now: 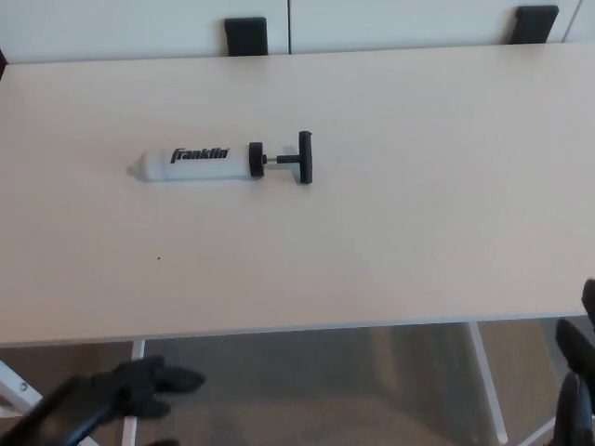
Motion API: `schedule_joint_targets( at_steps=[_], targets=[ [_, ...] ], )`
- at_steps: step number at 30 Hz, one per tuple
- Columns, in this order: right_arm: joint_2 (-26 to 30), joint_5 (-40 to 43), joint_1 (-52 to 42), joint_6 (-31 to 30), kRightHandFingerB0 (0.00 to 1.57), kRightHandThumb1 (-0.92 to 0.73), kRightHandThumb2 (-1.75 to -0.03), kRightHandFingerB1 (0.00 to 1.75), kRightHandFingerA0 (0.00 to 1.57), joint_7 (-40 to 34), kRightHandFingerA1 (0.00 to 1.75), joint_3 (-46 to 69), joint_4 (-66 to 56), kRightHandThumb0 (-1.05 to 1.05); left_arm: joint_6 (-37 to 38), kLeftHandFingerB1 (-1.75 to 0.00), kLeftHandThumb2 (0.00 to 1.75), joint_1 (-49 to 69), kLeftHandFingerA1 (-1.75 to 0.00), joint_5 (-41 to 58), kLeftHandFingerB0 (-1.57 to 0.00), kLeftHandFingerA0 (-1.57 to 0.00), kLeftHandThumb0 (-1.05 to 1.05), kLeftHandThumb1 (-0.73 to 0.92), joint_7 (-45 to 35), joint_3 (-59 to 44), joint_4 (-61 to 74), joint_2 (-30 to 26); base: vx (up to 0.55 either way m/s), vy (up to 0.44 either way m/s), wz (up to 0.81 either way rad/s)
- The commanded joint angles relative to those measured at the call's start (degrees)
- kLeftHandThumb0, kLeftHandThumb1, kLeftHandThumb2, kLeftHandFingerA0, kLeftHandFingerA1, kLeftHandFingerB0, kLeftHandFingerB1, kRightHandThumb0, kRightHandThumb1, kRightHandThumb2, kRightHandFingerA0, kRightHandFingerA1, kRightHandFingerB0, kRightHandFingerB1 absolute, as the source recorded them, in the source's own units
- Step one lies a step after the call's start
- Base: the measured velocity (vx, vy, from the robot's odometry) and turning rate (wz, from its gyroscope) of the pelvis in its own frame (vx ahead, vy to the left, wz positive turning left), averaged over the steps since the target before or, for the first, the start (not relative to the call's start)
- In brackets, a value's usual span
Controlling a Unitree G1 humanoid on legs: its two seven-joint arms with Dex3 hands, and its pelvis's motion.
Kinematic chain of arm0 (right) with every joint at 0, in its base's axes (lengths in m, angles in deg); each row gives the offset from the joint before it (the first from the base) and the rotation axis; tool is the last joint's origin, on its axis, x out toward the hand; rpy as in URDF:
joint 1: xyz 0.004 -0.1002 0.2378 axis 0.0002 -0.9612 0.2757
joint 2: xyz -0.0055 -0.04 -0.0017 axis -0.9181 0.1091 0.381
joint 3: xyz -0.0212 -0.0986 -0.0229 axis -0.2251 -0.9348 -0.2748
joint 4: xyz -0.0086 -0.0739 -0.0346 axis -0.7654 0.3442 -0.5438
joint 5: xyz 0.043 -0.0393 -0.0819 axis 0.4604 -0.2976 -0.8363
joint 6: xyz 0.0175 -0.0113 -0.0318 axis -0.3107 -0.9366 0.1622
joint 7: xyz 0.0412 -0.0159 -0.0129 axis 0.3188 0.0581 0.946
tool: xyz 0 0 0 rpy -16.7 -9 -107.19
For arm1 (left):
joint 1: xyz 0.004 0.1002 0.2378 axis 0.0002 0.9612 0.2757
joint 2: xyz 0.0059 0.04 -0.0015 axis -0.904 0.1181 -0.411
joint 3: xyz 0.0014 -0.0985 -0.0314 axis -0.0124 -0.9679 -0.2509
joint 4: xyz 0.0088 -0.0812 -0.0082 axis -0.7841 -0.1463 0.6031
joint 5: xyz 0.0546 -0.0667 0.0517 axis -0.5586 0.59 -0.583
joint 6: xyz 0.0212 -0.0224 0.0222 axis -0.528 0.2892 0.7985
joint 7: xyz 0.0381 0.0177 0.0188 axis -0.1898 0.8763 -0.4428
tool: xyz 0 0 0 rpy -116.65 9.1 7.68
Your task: The robot walks towards a desk on which an air pump is kept in the middle. It lifts it up and holds it with its left hand and uses its right hand to compress it by pushing its handle inwards.
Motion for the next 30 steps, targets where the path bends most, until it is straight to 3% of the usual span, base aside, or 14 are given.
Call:
schedule_joint_targets(
  at_steps=[1,2,3,4,7,8,9,11,12,14,15,22,23,30],
  targets=[
    [7.27,11.04,-14.78,30.98,0.0,-0.67,-1.06,0.24,0.02,18.31,0.45,-2.13,-0.98,-0.79,-10.63,-0.49,1.04,17.56,-0.63,65.51,-0.43,-0.6,-0.86,0.62,-64.98,-20.03,-4.38,-13.18,0.0,0.0,0.0],
    [7.27,11.04,-14.78,30.98,0.0,-0.67,-1.06,0.24,0.02,18.31,0.45,-2.13,-0.98,-0.79,-10.63,-0.49,1.04,17.56,-0.63,65.51,-0.43,-0.6,-0.86,0.62,-64.98,-20.03,-4.38,-13.18,0.0,0.0,0.0],
    [6.95,9.5,-11.73,29.53,0.03,-0.67,-1.05,0.22,0.08,17.76,0.46,-0.38,4.01,-0.82,-14.16,-0.41,0.64,15.95,-0.52,58.92,-0.53,-0.64,-0.81,0.66,-64.98,-19.71,-12.05,-16.07,0.0,0.0,0.0],
    [7.06,8.58,-10.74,28.5,0.0,-0.65,-1.06,0.22,0.01,17.49,0.42,0.5,6.85,-0.8,-14.01,-0.52,1.0,14.08,-0.6,55.63,-0.42,-0.52,-0.72,0.61,-64.98,-18.94,-18.29,-16.86,0.0,0.0,0.0],
    [8.02,6.6,-8.2,25.61,0.0,-0.65,-1.06,0.24,0.01,16.81,0.39,2.57,12.73,-0.78,-12.18,-0.49,1.0,10.41,-0.59,46.14,-0.47,-0.63,-0.81,0.61,-62.06,-20.93,-28.55,-16.62,0.0,0.0,0.0],
    [8.81,5.72,-6.82,23.64,0.0,-0.65,-1.05,0.25,0.01,16.39,0.4,3.76,15.71,-0.78,-10.54,-0.42,0.63,9.6,-0.48,41.99,-0.59,-0.7,-0.68,0.71,-56.35,-22.23,-31.26,-16.11,0.0,0.0,0.0],
    [9.31,5.24,-5.96,22.47,0.0,-0.65,-1.05,0.25,0.01,16.14,0.4,4.47,17.44,-0.78,-9.53,-0.42,0.63,9.36,-0.48,39.7,-0.59,-0.7,-0.68,0.71,-52.35,-23.14,-32.25,-15.76,0.0,0.0,0.0],
    [10.87,4.46,-4.0,18.02,0.06,-0.71,-1.06,0.14,0.07,15.65,0.29,5.88,20.65,-0.89,-7.8,-0.54,1.0,8.5,-0.64,35.88,-0.49,-0.68,-0.62,0.63,-39.12,-24.5,-32.24,-13.22,0.0,0.0,0.0],
    [12.05,3.64,-3.12,16.01,0.06,-0.72,-1.06,0.14,0.07,15.36,0.28,6.37,22.05,-0.88,-8.01,-0.37,0.65,7.41,-0.43,33.45,-0.43,-0.53,-0.69,0.71,-32.65,-24.33,-32.38,-11.73,0.0,0.0,0.0],
    [13.32,2.77,-2.27,14.43,0.06,-0.72,-1.06,0.14,0.07,15.11,0.28,6.8,23.6,-0.88,-8.33,-0.37,0.65,6.13,-0.43,30.95,-0.43,-0.53,-0.69,0.71,-26.84,-24.01,-32.92,-10.38,0.0,0.0,0.0],
    [15.06,1.54,-1.39,11.86,0.06,-0.72,-1.07,0.14,0.07,14.7,0.28,7.0,25.43,-0.88,-9.78,-0.47,0.95,3.8,-0.48,27.9,-0.33,-0.26,-0.75,0.59,-22.13,-22.9,-35.5,-9.13,0.0,0.0,0.0],
    [17.91,1.1,1.31,9.22,0.07,-0.72,-1.06,0.17,0.08,14.95,0.31,7.42,30.11,-0.89,-9.27,-0.43,0.88,-1.29,-0.46,25.27,-0.24,-0.16,-0.72,0.59,-19.53,-21.87,-43.45,-6.79,0.0,0.0,0.0],
    [18.11,1.7,1.55,8.68,0.07,-0.71,-1.06,0.16,0.08,15.34,0.31,7.37,30.59,-0.9,-8.87,-0.3,0.61,-2.7,-0.38,24.74,-0.29,-0.2,-0.7,0.7,-18.59,-21.66,-45.93,-5.86,0.0,0.0,0.0],
    [18.35,6.7,2.56,2.38,0.0,-0.67,-1.07,0.23,0.0,18.22,0.29,8.21,31.1,-0.77,-9.83,-0.31,0.61,-5.13,-0.38,24.34,-0.27,-0.22,-0.71,0.68,-19.13,-20.25,-49.76,-3.59,0.0,0.0,0.0]
  ],
)
